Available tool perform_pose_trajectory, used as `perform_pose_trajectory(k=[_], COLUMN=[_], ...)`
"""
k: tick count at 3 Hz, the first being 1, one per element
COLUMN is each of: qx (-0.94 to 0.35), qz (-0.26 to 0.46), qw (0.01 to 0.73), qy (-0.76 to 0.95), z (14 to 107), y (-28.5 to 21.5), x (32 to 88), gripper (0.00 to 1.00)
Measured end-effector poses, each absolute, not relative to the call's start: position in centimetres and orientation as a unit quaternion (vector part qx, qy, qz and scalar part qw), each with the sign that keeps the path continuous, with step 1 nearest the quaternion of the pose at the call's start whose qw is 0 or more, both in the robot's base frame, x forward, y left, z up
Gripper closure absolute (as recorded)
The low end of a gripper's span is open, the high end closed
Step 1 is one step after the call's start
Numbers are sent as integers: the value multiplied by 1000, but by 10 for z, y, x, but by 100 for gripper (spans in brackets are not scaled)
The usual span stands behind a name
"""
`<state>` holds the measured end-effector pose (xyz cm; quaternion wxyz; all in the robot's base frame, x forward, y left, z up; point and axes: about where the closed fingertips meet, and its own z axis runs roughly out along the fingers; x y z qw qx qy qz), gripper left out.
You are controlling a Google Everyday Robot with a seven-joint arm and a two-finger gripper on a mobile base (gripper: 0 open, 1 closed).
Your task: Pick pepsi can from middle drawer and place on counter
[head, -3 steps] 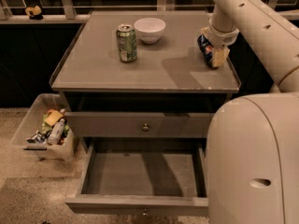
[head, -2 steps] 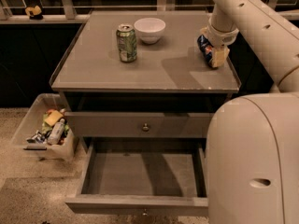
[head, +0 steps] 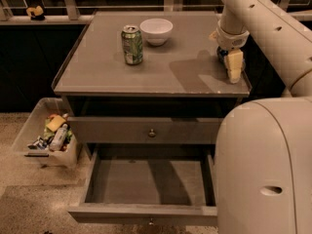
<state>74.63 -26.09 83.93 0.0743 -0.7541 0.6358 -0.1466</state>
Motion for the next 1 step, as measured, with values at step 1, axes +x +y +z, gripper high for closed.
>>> perform_pose_trajectory(k=[1], qx=[-754], qz=[-147], qw=[74], qy=[636], z=[839], y=[-261], x=[746], gripper=[0])
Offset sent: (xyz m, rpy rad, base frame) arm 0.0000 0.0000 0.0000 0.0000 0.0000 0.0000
